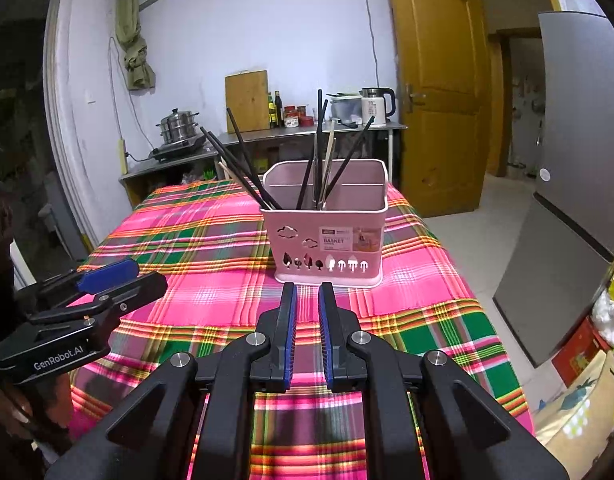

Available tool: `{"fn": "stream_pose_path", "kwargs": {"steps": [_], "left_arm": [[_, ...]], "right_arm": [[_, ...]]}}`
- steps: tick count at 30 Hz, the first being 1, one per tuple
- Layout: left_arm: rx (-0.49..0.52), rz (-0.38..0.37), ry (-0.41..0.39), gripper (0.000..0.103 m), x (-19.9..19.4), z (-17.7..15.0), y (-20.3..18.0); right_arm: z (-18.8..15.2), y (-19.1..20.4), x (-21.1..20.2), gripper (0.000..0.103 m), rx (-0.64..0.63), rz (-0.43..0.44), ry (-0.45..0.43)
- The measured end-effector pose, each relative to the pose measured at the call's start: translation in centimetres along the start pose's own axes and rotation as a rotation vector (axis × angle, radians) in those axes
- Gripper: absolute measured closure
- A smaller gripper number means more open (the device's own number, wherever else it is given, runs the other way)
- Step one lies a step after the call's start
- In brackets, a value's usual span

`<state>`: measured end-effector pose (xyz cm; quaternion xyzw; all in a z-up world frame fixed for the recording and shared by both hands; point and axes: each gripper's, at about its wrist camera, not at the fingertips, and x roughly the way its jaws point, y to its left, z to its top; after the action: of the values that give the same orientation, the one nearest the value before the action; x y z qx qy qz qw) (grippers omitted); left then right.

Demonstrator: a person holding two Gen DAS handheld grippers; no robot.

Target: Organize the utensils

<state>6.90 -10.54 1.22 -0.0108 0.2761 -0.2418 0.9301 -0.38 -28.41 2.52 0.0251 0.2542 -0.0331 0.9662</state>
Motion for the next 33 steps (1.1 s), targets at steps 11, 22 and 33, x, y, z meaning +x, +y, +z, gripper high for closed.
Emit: {"fn": "stream_pose_path", "kwargs": {"steps": [11, 22, 33], "left_arm": [[0.000, 0.001, -0.001, 0.046, 0.05, -0.04, -0.05], [0.001, 0.003, -0.001, 0.046, 0.05, -0.06, -0.04], [0.002, 0.003, 0.001, 0.046, 0.05, -0.08, -0.06]], "right_arm": [[0.03, -0.01, 0.09, 0.092, -0.003, -0.001, 0.003], [0.02, 0.15, 0.18, 0.092, -0.004, -0.003, 0.008], [0.04, 0.16, 0.23, 0.092, -0.006, -0.003, 0.007]]}}
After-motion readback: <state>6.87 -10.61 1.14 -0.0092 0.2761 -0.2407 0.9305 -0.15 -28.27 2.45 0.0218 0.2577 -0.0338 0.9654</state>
